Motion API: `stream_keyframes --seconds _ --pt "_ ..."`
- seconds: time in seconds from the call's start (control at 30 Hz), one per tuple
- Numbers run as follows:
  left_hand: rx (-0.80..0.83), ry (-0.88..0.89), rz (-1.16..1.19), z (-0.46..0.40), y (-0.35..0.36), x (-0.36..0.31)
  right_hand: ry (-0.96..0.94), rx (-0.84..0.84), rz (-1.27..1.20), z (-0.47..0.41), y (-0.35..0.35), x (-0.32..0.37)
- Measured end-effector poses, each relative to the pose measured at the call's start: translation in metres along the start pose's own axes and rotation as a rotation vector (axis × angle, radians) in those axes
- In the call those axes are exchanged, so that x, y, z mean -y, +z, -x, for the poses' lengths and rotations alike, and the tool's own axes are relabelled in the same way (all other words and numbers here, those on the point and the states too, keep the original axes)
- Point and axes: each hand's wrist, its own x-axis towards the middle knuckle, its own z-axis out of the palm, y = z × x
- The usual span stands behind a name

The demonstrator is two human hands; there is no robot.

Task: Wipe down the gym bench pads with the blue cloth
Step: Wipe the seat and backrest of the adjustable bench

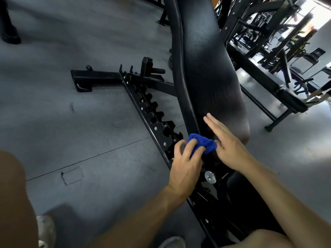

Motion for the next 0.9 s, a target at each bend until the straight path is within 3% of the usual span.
stream_keyframes --seconds 0.27,0.43,0.57,0.8,0.9 --pt "-0.007 -0.107 0.015 -0.064 -0.02 0.011 -0.003 -0.093 0.016 -0.004 0.006 0.007" --pt "-0.065 -0.204 -0.041 -0.123 -0.033 0.021 0.029 -0.078 0.01 -0.003 0.007 0.011" --pt "-0.019 -0.22 -0.094 -0.157 -0.041 0.028 0.029 -0.053 -0.002 0.004 0.007 0.013" --pt "0.155 0.038 -0.193 -0.051 -0.024 -0.002 0.129 -0.051 -0.099 0.003 -0.003 0.013" --pt "0.232 0.023 -0.183 -0.029 -0.021 -0.011 0.114 -0.025 -0.106 0.004 -0.003 0.012"
